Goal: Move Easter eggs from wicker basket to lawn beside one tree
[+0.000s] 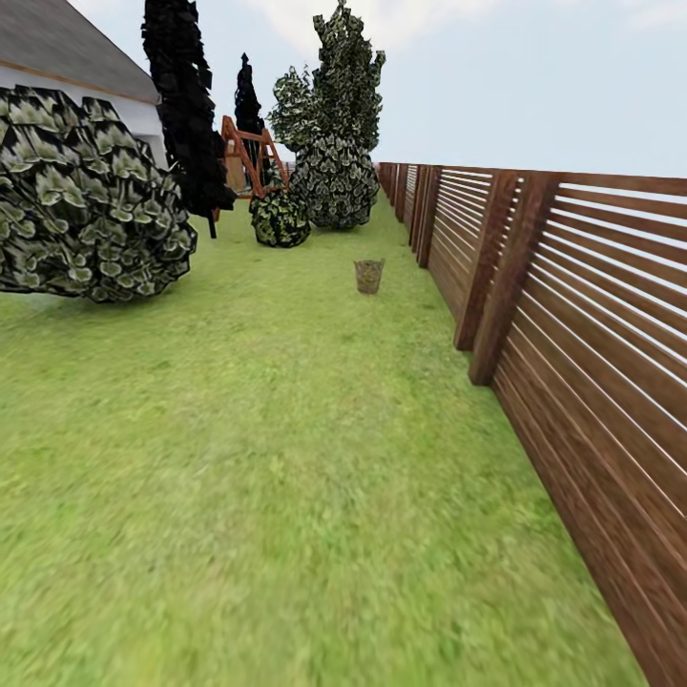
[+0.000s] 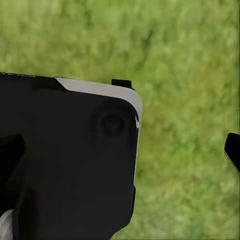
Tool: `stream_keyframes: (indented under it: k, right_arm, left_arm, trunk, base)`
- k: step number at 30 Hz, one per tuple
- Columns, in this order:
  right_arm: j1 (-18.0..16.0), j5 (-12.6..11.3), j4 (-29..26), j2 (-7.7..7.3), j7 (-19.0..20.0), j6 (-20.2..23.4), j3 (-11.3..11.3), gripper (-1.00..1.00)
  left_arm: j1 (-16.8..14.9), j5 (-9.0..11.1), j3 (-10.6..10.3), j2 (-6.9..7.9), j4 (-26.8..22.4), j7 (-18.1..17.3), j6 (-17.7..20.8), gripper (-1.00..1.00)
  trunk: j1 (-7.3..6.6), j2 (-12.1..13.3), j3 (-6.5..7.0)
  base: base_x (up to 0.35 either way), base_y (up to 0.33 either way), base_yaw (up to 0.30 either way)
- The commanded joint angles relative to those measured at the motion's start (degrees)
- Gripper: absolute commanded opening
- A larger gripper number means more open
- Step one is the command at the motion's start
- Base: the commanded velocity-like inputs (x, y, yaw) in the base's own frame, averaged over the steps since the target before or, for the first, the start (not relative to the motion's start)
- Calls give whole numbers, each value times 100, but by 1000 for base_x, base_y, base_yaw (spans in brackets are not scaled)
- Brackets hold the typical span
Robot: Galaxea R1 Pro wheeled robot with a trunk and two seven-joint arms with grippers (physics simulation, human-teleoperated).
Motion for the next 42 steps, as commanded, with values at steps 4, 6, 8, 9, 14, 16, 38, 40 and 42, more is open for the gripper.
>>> stream_keyframes:
  k: [4, 6, 8, 9, 14, 16, 38, 40, 42]
  right_arm:
    - [1, 0, 3, 0, 0, 2, 0, 100]
    - [3, 0, 1, 0, 0, 1, 0, 100]
    - [1, 0, 0, 0, 0, 0, 0, 100]
    - [0, 0, 0, 0, 0, 0, 0, 100]
    - [2, 0, 1, 0, 0, 0, 0, 100]
    - [1, 0, 0, 0, 0, 0, 0, 100]
    - [-1, 0, 0, 0, 0, 0, 0, 100]
    - [-1, 0, 0, 0, 0, 0, 0, 100]
    - [0, 0, 1, 0, 0, 0, 0, 100]
  left_arm:
    - [0, 0, 0, 0, -1, 0, -1, 100]
    - [1, 0, 0, 0, -1, 0, -1, 100]
    - [0, 0, 0, 0, -1, 0, -1, 100]
    - [0, 0, 0, 0, -1, 1, -1, 100]
    - [0, 0, 0, 0, -1, 1, -1, 100]
    - [0, 0, 0, 0, -1, 0, -1, 100]
    - [0, 0, 0, 0, -1, 0, -1, 100]
    - [0, 0, 0, 0, -1, 0, -1, 100]
    - [0, 0, 0, 0, -1, 0, -1, 100]
  trunk:
    - [0, 0, 0]
    - [0, 0, 0]
    - [0, 0, 0]
    - [0, 0, 0]
    - [0, 0, 0]
    - [0, 0, 0]
    - [0, 0, 0]
    - [0, 0, 0]
    - [0, 0, 0]
  base:
    - [333, 0, 0]
    - [333, 0, 0]
    - [333, 0, 0]
    - [333, 0, 0]
    - [333, 0, 0]
    - [333, 0, 0]
    - [333, 0, 0]
    - [333, 0, 0]
    - [333, 0, 0]
